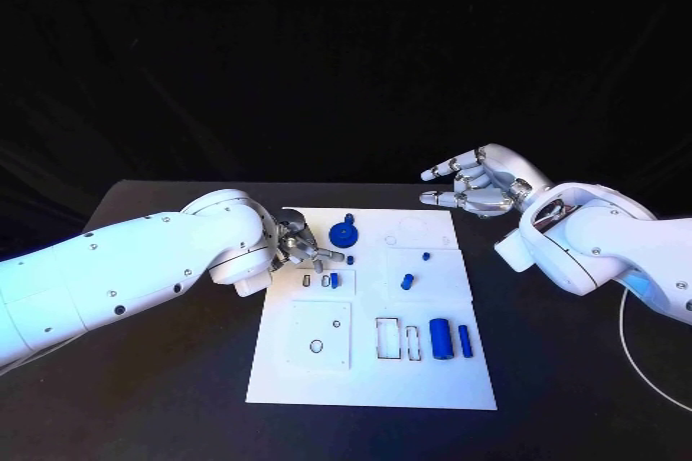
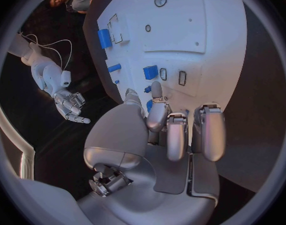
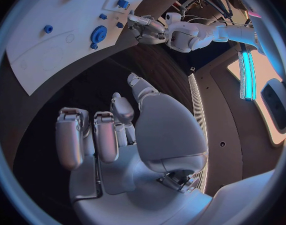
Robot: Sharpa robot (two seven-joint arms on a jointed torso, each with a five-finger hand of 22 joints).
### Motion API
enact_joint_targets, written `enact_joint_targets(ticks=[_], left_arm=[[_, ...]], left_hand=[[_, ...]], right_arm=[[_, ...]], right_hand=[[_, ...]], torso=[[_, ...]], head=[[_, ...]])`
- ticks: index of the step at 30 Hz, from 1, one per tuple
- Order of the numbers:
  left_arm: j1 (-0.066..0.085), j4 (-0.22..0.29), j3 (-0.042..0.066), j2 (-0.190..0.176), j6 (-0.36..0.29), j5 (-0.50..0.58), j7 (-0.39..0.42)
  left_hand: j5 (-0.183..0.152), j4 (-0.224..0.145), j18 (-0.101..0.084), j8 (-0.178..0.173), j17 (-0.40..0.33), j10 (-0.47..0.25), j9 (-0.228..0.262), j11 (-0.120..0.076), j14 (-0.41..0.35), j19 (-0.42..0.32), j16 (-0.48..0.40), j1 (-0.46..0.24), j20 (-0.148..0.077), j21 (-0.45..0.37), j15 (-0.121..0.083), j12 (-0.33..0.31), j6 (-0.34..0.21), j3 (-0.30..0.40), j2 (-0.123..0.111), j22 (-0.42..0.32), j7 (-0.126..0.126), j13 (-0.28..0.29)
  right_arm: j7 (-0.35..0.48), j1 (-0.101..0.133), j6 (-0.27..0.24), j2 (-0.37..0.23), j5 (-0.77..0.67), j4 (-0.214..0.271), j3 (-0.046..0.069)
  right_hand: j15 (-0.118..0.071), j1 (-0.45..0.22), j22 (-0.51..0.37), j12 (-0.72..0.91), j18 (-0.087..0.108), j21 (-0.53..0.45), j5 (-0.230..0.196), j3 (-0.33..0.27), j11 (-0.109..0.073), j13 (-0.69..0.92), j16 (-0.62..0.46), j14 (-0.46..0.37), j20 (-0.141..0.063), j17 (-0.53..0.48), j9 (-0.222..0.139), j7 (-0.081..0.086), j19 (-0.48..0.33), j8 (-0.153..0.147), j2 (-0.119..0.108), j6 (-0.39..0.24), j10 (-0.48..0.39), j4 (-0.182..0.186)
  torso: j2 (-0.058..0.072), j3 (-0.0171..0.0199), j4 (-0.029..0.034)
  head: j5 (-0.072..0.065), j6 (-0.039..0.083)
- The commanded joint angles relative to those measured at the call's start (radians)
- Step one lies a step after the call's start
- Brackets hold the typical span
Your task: Assemble the parts on the task board
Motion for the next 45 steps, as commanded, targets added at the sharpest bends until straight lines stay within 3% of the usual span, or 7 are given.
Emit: enact_joint_targets(ticks=[1,7,17,39,45], left_arm=[[0.003,-0.015,0.000,0.017,0.063,-0.037,-0.061],[0.004,-0.050,-0.003,0.054,0.108,-0.038,-0.081],[0.004,-0.076,-0.007,0.085,0.164,-0.039,-0.095],[0.004,-0.095,-0.008,0.104,0.202,-0.039,-0.096],[0.004,-0.096,-0.008,0.107,0.199,-0.039,-0.091]], left_hand=[[-0.001,0.001,-0.019,0.013,0.263,0.000,0.017,-0.006,0.105,0.038,0.003,-0.005,-0.007,0.005,-0.009,0.005,-0.012,-0.009,0.008,0.093,-0.001,0.000],[-0.001,-0.001,-0.019,0.025,0.263,-0.003,0.035,-0.006,0.105,0.039,0.003,-0.001,-0.007,0.007,-0.009,0.001,-0.024,-0.016,0.011,0.097,-0.001,-0.003],[0.000,-0.003,-0.019,0.036,0.263,-0.008,0.054,-0.006,0.105,0.038,0.003,0.012,-0.007,0.007,-0.009,-0.004,-0.036,-0.019,0.014,0.097,0.000,-0.008],[0.004,-0.022,-0.019,0.067,0.263,-0.012,0.106,-0.005,0.105,0.037,0.003,0.084,-0.004,0.009,-0.007,-0.008,-0.062,-0.001,0.033,0.103,0.000,-0.011],[0.005,-0.043,-0.019,0.076,0.263,-0.013,0.123,-0.007,0.105,0.036,0.003,0.132,-0.004,0.008,-0.008,-0.010,-0.071,0.032,0.057,0.103,-0.002,-0.012]], right_arm=[[-0.009,0.000,0.022,0.003,0.002,-0.003,0.000],[-0.015,0.000,0.029,0.008,-0.001,-0.009,-0.001],[-0.021,0.000,0.039,0.012,-0.002,-0.015,-0.001],[-0.028,-0.001,0.053,0.023,-0.003,-0.026,-0.002],[-0.029,-0.001,0.056,0.025,-0.003,-0.029,-0.002]], right_hand=[[0.001,0.003,0.022,0.001,-0.003,-0.005,0.005,-0.002,-0.001,-0.001,-0.003,0.076,0.003,0.141,0.001,0.002,-0.005,0.004,0.001,0.008,-0.003,-0.001],[0.001,0.002,0.021,-0.002,-0.002,-0.005,0.005,-0.003,-0.001,-0.003,-0.004,0.076,0.003,0.139,0.001,0.002,-0.006,0.005,0.001,0.009,-0.004,0.000],[0.001,0.000,0.019,-0.003,-0.002,-0.006,0.005,-0.004,-0.001,-0.005,-0.005,0.076,0.003,0.137,0.001,0.002,-0.007,0.005,0.000,0.009,-0.005,0.000],[0.001,-0.002,0.017,-0.003,-0.001,-0.007,0.006,-0.006,-0.001,-0.005,-0.005,0.075,0.003,0.137,0.001,0.002,-0.008,0.005,0.000,0.010,-0.005,0.002],[0.001,-0.003,0.016,-0.003,-0.001,-0.008,0.007,-0.006,-0.002,-0.006,-0.006,0.075,0.003,0.135,0.001,0.002,-0.008,0.004,0.002,0.010,-0.005,0.003]], torso=[[0.000,-0.0012,-0.0002],[0.001,-0.0026,0.0000],[0.001,-0.0034,-0.0003],[0.000,-0.0028,0.0016],[0.000,-0.0024,0.0015]], head=[[0.000,-0.004],[-0.001,-0.011],[-0.002,-0.019],[-0.002,-0.027],[-0.002,-0.031]])
